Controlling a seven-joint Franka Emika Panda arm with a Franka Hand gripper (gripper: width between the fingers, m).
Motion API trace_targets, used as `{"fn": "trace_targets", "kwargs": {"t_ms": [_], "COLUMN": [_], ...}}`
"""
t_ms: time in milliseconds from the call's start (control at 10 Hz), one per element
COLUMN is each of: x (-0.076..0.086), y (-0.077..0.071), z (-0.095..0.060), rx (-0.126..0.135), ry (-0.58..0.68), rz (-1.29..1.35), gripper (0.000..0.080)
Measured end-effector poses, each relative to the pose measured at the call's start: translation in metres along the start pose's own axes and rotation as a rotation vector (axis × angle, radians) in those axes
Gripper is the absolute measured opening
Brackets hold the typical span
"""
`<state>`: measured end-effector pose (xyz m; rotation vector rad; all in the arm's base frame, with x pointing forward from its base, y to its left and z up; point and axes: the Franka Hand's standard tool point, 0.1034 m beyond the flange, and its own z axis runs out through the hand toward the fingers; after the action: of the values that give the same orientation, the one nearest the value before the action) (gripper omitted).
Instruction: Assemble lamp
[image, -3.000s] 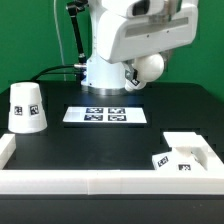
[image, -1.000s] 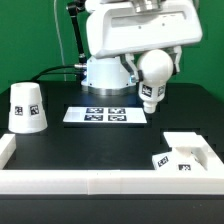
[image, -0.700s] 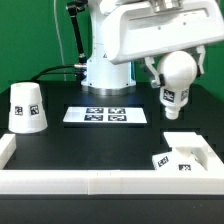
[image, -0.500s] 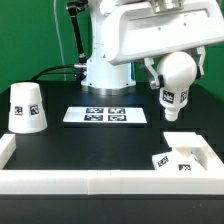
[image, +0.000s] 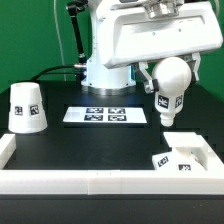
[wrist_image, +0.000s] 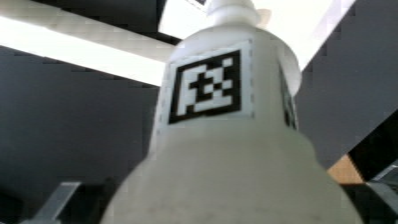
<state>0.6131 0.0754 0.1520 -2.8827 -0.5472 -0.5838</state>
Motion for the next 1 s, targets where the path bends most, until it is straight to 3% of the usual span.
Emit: {"fn": "trace_targets", "kwargs": {"t_ms": [400,500,700,1000], "x": [0.001,0.0012,0.0045,0.0047], "y": [-0.0011,0.0037,-0.0026,-0.0049], "z": [0.0001,0.0002,0.0018,0.0035], "rx": [0.005,-0.019,-0.058,-0.061], "ry": [-0.003,0.021,0.078,0.085], "rz": [0.035,0.032,0.034,0.035], "gripper": [0.0576,0.0576,0.0576,0.0576]}}
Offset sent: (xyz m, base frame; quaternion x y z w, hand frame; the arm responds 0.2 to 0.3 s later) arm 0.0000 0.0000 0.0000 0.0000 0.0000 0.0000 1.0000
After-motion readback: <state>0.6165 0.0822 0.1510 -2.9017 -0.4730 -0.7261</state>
